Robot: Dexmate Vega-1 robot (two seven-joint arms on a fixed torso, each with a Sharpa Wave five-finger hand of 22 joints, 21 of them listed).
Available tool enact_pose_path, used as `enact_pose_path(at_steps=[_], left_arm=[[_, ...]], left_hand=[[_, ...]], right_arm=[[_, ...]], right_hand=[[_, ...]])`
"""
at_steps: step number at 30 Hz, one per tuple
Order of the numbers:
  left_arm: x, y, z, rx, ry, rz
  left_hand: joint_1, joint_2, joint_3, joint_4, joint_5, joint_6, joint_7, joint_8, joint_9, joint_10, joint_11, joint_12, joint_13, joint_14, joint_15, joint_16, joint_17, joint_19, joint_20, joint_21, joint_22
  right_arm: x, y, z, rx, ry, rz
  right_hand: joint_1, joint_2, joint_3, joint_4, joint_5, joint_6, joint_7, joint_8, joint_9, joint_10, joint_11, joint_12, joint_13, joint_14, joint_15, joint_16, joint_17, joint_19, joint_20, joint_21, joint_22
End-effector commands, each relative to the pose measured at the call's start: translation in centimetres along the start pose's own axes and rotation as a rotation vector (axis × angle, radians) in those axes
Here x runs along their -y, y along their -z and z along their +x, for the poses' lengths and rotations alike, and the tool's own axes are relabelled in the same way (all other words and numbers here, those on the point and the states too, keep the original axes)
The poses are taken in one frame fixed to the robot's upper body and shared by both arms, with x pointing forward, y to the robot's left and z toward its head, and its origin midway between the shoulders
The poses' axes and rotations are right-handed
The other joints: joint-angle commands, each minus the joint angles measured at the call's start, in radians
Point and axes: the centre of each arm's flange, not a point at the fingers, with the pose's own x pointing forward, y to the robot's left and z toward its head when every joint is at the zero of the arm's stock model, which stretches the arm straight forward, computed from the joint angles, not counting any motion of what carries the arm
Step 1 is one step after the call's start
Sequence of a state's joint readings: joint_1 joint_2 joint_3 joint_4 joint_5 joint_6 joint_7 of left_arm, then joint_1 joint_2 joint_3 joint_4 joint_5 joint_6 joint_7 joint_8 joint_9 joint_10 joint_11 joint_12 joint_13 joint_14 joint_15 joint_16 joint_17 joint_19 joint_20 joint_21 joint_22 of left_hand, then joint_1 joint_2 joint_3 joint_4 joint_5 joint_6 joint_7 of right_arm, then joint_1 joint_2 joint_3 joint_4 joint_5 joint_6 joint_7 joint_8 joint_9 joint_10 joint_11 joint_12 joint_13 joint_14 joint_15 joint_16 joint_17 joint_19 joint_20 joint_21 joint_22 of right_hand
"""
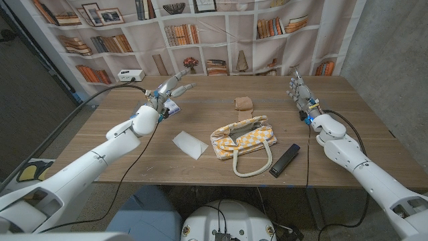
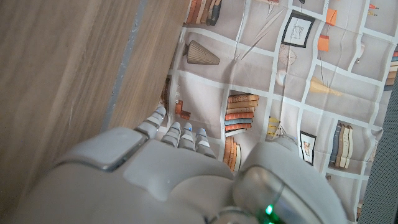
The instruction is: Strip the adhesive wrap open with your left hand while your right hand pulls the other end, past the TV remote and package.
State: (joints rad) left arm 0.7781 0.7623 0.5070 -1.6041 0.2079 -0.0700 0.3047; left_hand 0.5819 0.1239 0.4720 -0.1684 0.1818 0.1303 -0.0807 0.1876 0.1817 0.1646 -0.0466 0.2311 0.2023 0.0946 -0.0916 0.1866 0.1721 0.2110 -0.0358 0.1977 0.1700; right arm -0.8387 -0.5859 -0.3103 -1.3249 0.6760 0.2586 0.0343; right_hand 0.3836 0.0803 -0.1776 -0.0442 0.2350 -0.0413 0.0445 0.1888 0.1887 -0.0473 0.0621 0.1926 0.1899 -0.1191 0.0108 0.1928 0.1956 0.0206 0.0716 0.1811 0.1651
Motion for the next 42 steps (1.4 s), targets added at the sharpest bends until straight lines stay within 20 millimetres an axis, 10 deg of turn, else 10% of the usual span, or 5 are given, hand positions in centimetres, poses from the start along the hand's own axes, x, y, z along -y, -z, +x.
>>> enact_pose_path(at_steps=[1,28,42], left_arm=[[-0.4,-0.8,0.2,0.022,-0.015,0.089],[-0.8,-2.7,0.7,0.050,0.010,0.292],[-1.0,-3.0,1.3,0.011,0.003,0.351]], left_hand=[[0.007,-0.010,-0.001,-0.006,-0.004,0.002,-0.009,0.003,0.002,0.001,-0.003,-0.002,0.003,0.001,-0.008,-0.004,0.000,0.001,-0.004,-0.005,0.002],[0.076,0.020,0.028,-0.013,-0.001,0.013,-0.024,0.005,0.003,0.003,-0.007,-0.005,0.003,-0.020,-0.010,-0.009,0.000,-0.032,-0.004,-0.013,0.001],[0.047,-0.028,-0.011,0.007,-0.010,0.013,-0.020,0.004,0.004,0.010,-0.013,-0.003,0.004,-0.010,-0.015,-0.002,0.002,-0.020,-0.016,-0.005,0.002]], right_arm=[[0.1,-0.2,-0.1,0.002,0.005,0.003],[0.9,0.0,-0.6,0.008,0.013,0.012],[1.6,0.1,-1.2,0.011,0.019,0.022]], right_hand=[[0.012,-0.002,-0.006,-0.006,-0.003,-0.006,-0.001,0.007,0.001,0.000,0.002,0.006,0.004,-0.005,0.003,0.006,-0.001,-0.003,0.005,0.005,0.004],[0.014,-0.001,-0.005,-0.008,-0.007,-0.005,-0.001,0.007,0.001,-0.001,0.001,0.006,0.004,-0.005,0.002,0.006,-0.001,-0.003,0.004,0.006,0.004],[0.014,0.000,-0.004,-0.009,-0.010,-0.005,0.000,0.007,0.001,0.001,0.002,0.007,0.004,-0.004,0.003,0.007,-0.001,0.000,0.002,0.007,0.004]])
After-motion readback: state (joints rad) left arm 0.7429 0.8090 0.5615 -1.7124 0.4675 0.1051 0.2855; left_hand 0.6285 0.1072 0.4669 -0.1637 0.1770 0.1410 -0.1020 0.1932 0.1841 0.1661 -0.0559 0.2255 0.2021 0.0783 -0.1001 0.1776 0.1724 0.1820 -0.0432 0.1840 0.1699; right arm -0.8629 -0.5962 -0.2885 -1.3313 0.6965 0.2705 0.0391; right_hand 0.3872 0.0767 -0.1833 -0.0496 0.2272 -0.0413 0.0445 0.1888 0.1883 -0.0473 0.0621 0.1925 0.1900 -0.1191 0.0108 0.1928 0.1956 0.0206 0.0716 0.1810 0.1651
